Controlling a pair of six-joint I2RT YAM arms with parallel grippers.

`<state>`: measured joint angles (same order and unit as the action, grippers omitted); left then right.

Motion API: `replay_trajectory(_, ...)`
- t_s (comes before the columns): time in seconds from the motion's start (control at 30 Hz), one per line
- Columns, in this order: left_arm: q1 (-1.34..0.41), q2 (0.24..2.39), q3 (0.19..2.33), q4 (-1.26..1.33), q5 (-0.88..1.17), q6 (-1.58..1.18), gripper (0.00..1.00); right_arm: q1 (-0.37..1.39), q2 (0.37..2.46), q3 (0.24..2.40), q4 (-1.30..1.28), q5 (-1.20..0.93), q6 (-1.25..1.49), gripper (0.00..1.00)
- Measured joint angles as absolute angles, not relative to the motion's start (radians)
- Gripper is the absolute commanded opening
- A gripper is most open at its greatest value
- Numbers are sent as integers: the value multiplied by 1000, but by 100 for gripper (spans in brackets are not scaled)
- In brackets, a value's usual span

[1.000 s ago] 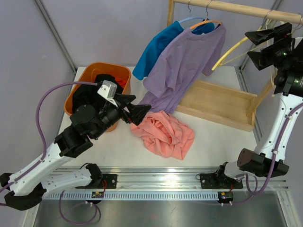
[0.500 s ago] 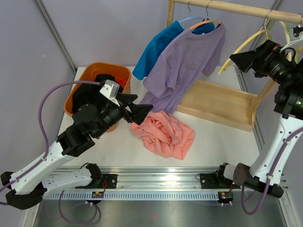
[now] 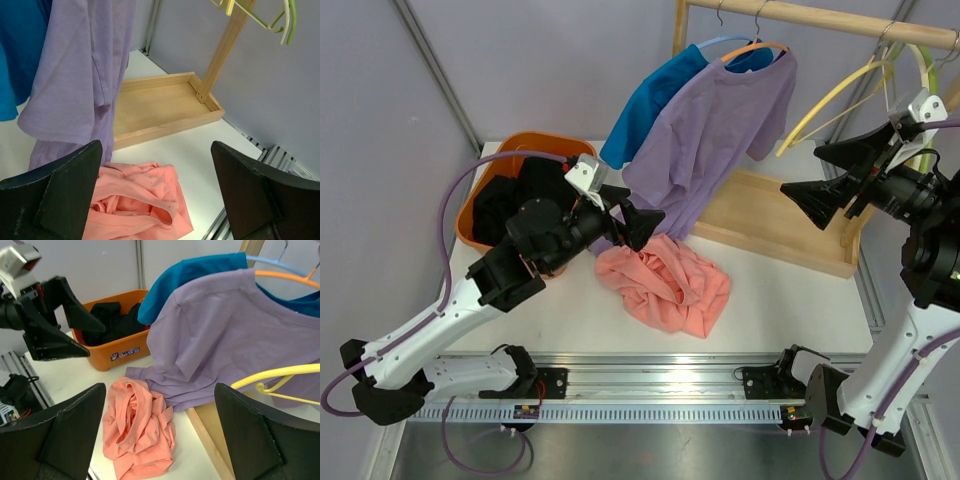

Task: Remove the t-shirt from the hanger
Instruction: Place the tshirt into the basket

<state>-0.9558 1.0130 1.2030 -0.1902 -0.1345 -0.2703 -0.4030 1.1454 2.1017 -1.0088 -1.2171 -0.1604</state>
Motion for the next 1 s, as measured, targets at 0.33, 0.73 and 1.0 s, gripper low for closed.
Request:
replay_trajectory(0.33, -955, 1159, 1423, -189, -174, -157, 91, -400, 1261, 2067, -1288, -1239, -645, 100)
replay_trajectory(0.73, -870, 1425, 1677, -193, -190, -75, 86, -399, 1077, 1806, -1345, -1222, -848, 100)
replay_trajectory(1.0, -842, 1544, 1824, -185, -189, 11, 80, -399, 1069, 1646, -1351, -1219, -849, 99)
